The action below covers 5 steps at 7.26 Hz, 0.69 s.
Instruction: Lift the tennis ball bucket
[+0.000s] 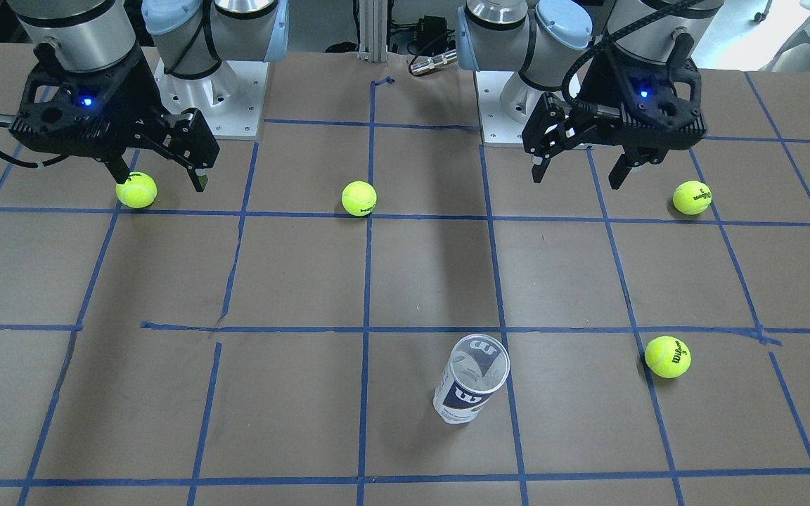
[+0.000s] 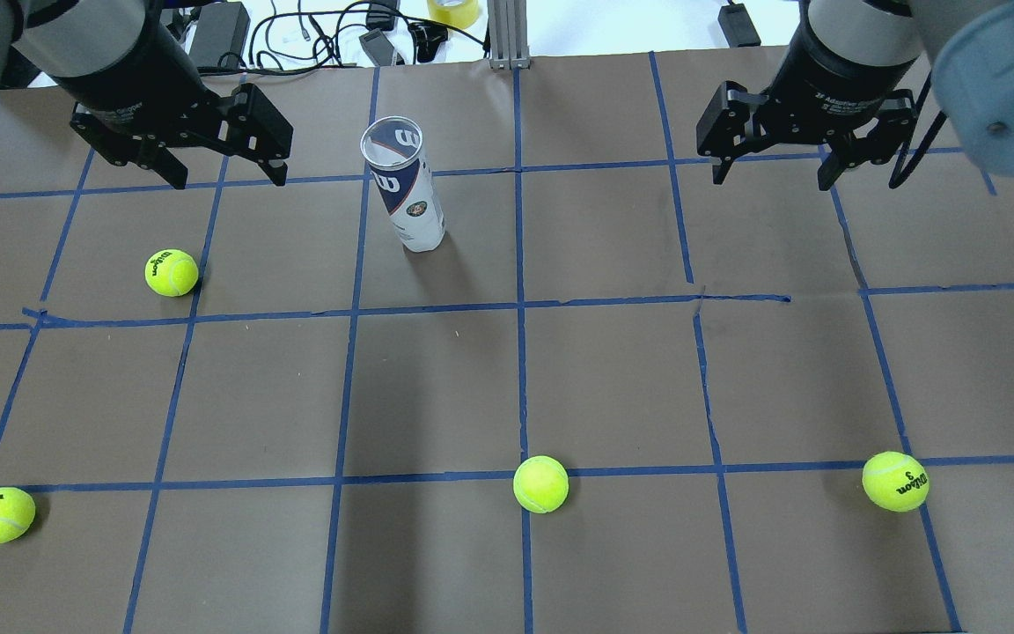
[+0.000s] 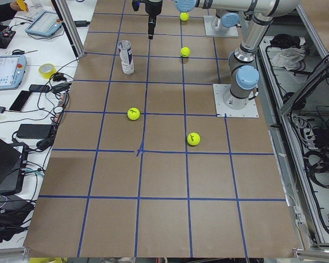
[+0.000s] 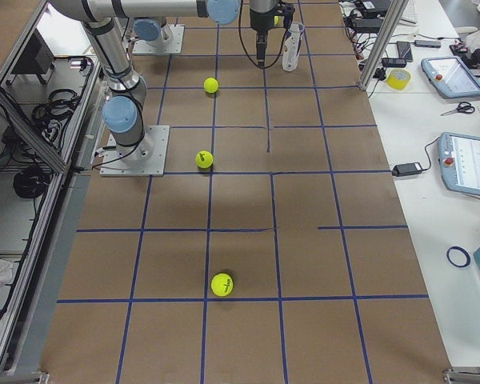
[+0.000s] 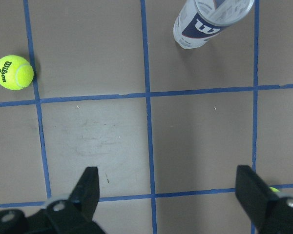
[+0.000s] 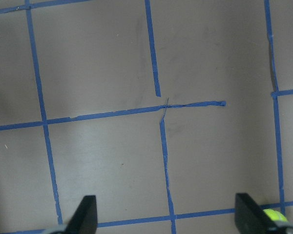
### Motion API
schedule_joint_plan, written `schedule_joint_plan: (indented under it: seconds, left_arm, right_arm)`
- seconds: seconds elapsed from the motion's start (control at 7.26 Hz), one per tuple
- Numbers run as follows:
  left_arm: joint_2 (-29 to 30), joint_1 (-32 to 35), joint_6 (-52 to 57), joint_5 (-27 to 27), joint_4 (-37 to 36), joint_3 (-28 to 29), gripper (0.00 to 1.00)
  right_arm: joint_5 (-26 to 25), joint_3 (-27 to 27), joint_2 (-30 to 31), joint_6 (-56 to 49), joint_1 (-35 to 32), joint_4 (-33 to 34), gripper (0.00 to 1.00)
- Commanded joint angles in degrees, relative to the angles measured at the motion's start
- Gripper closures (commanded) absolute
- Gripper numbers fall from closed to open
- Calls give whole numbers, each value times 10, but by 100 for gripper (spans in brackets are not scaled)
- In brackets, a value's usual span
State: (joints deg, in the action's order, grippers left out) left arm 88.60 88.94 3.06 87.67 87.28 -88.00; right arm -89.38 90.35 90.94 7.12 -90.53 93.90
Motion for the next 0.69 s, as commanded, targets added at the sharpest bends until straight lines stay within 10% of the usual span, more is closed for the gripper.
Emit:
schedule_joint_plan:
  seconds: [0.0, 0.55]
  left_arm:
    - [0, 0, 0, 0, 0, -1, 0]
    - [-2, 0, 3, 0, 0, -3, 0]
  right_arm:
    - [0, 0, -1, 0, 0, 1, 0]
    - [4, 0, -1, 0, 0, 1, 0]
